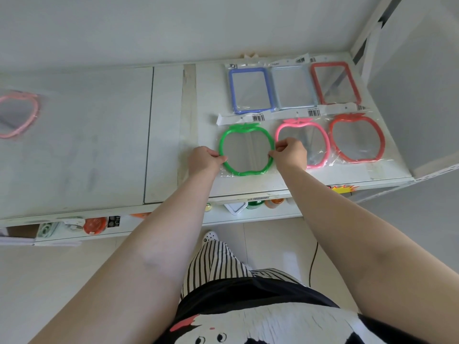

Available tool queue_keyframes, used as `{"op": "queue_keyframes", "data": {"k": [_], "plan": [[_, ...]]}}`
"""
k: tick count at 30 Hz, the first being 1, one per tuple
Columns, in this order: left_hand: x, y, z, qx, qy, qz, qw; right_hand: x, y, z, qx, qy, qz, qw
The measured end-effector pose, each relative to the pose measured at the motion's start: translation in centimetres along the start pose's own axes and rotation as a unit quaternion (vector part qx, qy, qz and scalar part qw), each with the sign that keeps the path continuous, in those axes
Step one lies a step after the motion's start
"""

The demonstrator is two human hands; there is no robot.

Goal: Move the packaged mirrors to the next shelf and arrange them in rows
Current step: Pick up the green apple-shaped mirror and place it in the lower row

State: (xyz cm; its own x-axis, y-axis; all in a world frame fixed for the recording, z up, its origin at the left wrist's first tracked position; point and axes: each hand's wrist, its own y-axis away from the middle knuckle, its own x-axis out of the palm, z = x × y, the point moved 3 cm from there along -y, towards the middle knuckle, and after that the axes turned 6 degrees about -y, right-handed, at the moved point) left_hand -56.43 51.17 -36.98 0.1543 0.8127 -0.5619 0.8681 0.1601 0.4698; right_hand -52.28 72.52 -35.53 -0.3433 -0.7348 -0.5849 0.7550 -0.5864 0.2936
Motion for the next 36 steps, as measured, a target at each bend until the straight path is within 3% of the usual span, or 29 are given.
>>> {"op": "queue_keyframes", "data": {"k": [20, 24, 36], "plan": [[-1.3, 1.3, -0.1, 0.076, -0.093, -0.052, 0.991, -0.5, 0.9, 0.3, -0.017, 0.028, -0.014, 0.999], [-3.4, 2.7, 0.6, 0.118, -0.128, -0.07, 0.982, 0.2, 3.0, 0.9, -0.074, 0.079, -0.012, 0.994], [-14.5, 7.5, 9.7, 0.16, -0.218, -0.079, 0.959, 9.1, 14.4, 5.5, -0.255, 0.141, 0.135, 0.947]]}}
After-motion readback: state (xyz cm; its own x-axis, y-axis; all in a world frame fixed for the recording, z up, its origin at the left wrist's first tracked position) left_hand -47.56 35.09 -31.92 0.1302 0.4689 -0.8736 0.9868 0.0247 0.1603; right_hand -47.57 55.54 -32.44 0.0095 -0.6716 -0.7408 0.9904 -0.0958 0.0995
